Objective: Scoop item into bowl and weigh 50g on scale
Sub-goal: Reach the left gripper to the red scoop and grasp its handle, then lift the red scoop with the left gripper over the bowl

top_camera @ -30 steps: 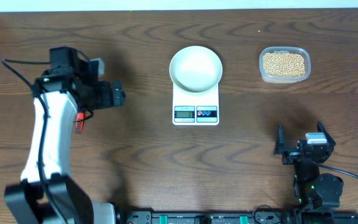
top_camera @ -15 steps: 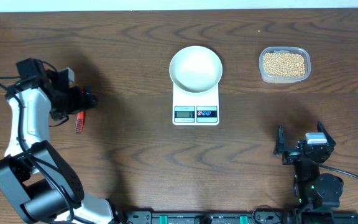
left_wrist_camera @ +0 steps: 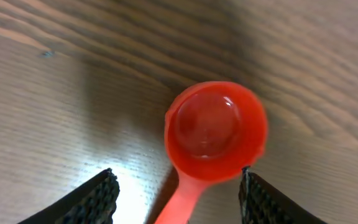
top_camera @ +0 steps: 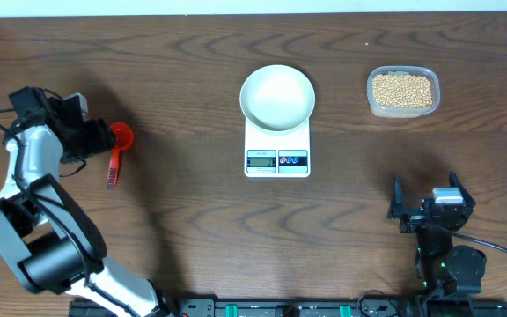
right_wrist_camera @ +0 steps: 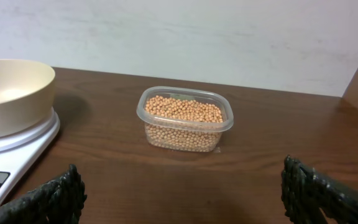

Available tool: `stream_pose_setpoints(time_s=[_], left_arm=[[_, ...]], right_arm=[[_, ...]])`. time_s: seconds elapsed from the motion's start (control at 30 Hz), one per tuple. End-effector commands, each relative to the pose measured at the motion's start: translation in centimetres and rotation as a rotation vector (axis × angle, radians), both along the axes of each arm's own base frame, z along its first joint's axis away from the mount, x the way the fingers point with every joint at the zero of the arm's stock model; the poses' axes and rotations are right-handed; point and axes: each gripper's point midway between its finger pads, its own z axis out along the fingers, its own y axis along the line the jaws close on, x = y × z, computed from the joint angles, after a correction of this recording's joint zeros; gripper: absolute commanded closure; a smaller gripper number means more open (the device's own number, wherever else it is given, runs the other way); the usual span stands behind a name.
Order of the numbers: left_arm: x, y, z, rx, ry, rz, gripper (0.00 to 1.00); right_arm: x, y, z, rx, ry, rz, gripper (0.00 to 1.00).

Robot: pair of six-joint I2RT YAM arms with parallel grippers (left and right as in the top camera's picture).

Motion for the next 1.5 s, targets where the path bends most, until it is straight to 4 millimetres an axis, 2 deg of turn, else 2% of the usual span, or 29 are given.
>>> stream_pose_setpoints(time_s=[0.0, 0.3, 0.43, 0.53, 0.67, 0.8, 0.9, 1.03, 1.17, 1.27, 1.47], left_arm=[[0.5, -0.2, -1.2, 0.014, 0.008, -0.044, 0.38], [0.9, -0.1, -4.7, -0.006, 0.042, -0.046, 0.52], [1.1, 0.0, -5.1, -0.006, 0.042, -0.045, 0.61], [1.3, 0.1, -5.0, -0.008, 0.032, -0.026, 0.71], [1.9, 0.4, -4.8, -0.037, 0.018, 0.07, 0.92], [2.2, 0.6, -4.7, -0.096, 0.023, 0.215, 0.93], [2.4, 0.6, -4.3, -0.193, 0.038, 0.429, 0.93], [3.4, -0.9, -1.7, -0.459, 0.03, 0.735, 0.93], [4.6, -3.4, 2.2, -0.727, 0.033, 0.872, 0.93], [5.3, -5.5, 5.9, -0.829, 0.002, 0.87, 0.93], [5.7, -9.5, 14.8, -0.768, -0.201, 0.761, 0.93]], right_arm=[[0.0, 0.1, -0.1, 0.005, 0.002, 0.003, 0.01], [0.0, 0.1, -0.1, 0.005, 0.002, 0.003, 0.01], [0.0, 0.1, -0.1, 0.005, 0.002, 0.003, 0.01], [0.0, 0.1, -0.1, 0.005, 0.002, 0.003, 0.01], [0.0, 0.1, -0.1, 0.005, 0.002, 0.003, 0.01], [0.0, 0.1, -0.1, 0.005, 0.002, 0.003, 0.01], [0.0, 0.1, -0.1, 0.005, 0.002, 0.003, 0.01], [0.0, 0.1, -0.1, 0.005, 0.002, 0.003, 0.01], [0.0, 0.1, -0.1, 0.005, 0.002, 0.003, 0.01], [0.0, 0.1, -0.1, 0.005, 0.002, 0.003, 0.01], [0.0, 0.1, -0.1, 0.005, 0.002, 0.003, 0.01]])
